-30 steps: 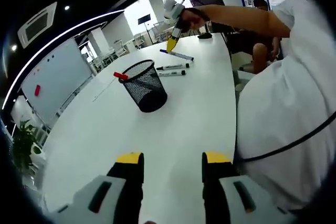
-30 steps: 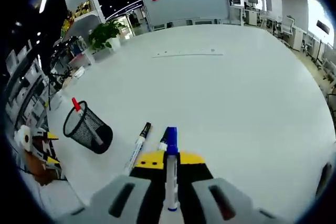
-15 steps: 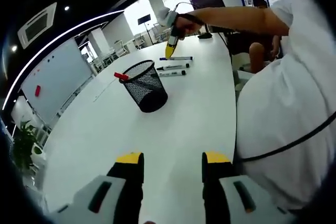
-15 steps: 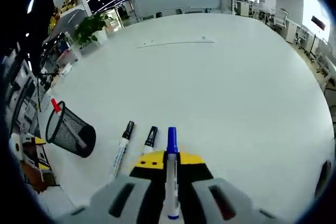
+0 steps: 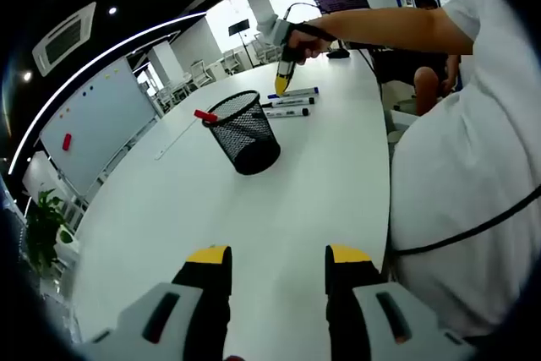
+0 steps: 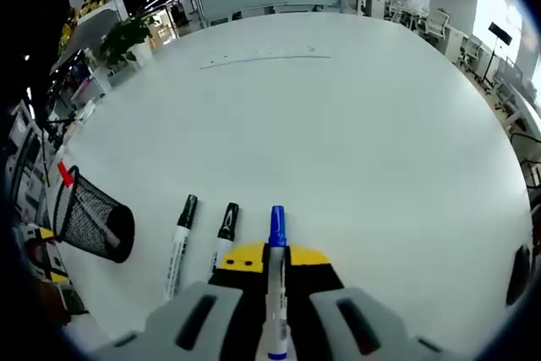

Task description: Pick up the whiteboard markers from the pen holder and place them facing the whiteboard neatly

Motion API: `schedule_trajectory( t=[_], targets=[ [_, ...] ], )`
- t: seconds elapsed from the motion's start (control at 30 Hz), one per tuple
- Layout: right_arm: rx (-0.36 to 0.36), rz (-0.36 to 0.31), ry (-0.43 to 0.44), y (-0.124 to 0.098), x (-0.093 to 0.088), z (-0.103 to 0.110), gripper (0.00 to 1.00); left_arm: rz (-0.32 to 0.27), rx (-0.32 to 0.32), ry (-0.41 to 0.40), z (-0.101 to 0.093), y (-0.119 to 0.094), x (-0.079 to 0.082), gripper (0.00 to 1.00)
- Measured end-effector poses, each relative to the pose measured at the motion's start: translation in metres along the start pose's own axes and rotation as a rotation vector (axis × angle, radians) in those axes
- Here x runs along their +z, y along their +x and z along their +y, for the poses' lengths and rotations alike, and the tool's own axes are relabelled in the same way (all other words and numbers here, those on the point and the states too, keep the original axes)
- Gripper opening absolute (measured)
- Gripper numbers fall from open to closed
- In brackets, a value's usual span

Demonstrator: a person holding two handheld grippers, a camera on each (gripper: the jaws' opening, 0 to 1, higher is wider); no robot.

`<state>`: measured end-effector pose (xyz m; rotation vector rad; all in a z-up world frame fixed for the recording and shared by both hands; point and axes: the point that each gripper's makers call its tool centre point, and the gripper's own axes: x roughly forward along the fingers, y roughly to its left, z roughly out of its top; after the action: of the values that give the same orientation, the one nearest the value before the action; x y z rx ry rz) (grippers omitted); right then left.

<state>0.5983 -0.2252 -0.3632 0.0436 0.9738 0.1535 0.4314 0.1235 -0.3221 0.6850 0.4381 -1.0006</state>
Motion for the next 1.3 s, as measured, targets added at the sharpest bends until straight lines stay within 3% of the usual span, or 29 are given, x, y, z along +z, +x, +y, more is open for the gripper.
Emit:
schedule_trajectory(
  t=[0.2, 0.43, 1.1, 1.3],
  targets=[
    [0.028, -0.004, 0.091, 0.001, 0.001, 0.003, 0.07, -0.005, 0.001, -0.015, 0.003, -0.002, -0.003, 0.46],
    [0.026, -0.001, 0.116, 0.006, -0.002, 0.008, 0.08, -0.001, -0.006, -0.016, 0.001, -0.001, -0.004, 0.46],
    [-0.025, -0.031, 0.090, 0.005, -0.002, 0.008, 0.08, 0.001, -0.006, -0.018, 0.000, 0.000, -0.005, 0.46],
    [0.006, -0.023, 0.084, 0.006, -0.004, 0.014, 0.09, 0.002, 0.000, -0.021, 0.002, 0.000, -0.006, 0.46]
  ],
)
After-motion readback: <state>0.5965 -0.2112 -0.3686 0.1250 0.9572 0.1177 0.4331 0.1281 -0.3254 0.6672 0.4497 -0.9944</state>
